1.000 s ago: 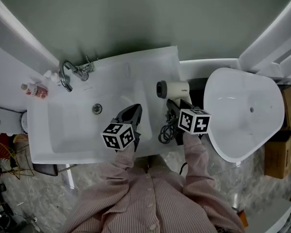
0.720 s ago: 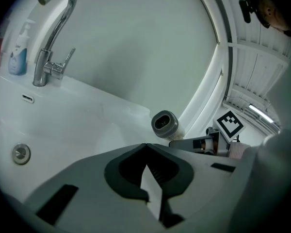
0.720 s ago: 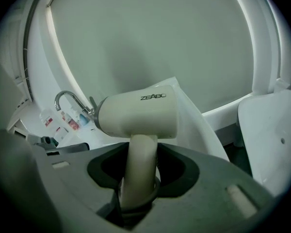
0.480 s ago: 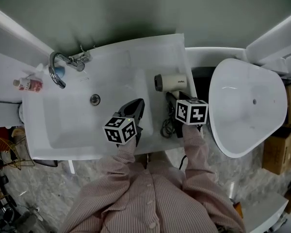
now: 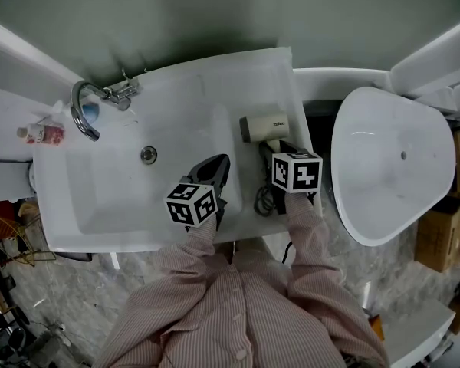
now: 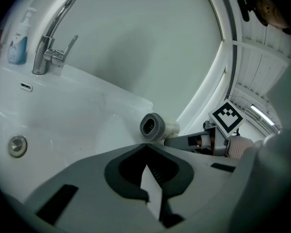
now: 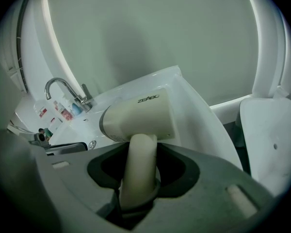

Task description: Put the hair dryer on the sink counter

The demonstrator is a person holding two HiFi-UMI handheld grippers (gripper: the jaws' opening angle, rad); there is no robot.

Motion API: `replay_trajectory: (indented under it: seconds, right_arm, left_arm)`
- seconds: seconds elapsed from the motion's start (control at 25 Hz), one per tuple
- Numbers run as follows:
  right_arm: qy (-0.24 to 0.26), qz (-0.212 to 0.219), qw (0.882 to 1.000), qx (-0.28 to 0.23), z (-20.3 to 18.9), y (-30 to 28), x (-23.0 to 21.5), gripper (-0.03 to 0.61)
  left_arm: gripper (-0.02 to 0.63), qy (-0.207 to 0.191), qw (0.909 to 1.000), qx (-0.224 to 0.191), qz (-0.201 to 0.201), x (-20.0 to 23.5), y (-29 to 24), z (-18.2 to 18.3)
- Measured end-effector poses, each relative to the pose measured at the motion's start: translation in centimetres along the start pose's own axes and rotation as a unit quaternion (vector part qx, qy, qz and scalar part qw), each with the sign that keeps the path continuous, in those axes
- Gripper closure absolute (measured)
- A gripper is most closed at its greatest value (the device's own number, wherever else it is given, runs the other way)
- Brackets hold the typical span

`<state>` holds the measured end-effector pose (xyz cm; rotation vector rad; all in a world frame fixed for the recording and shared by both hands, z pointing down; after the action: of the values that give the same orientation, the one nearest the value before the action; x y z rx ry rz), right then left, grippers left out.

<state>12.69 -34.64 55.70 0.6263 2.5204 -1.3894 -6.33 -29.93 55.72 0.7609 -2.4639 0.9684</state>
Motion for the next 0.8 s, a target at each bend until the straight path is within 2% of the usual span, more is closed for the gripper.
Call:
replay_trajectory:
  seconds: [0.8]
  right_arm:
    - [0.002,-0.023,0.999,0.034,-0.16,-0.45,-0.24,0.416]
  left_arm:
    - [0.617,-0.004,1.0000,-0.007,-0.004,-0.33,0.37,0.17]
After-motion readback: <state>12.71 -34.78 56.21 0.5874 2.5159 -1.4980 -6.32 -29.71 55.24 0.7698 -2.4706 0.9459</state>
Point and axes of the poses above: the fingertips, and each gripper's own axes: y backward along the fingers, x to its left, z out of its top, the point moved 8 cm from there along y, backward along the fingers, and after that the axes turned 4 degrees about x, right-handed, at the moved point
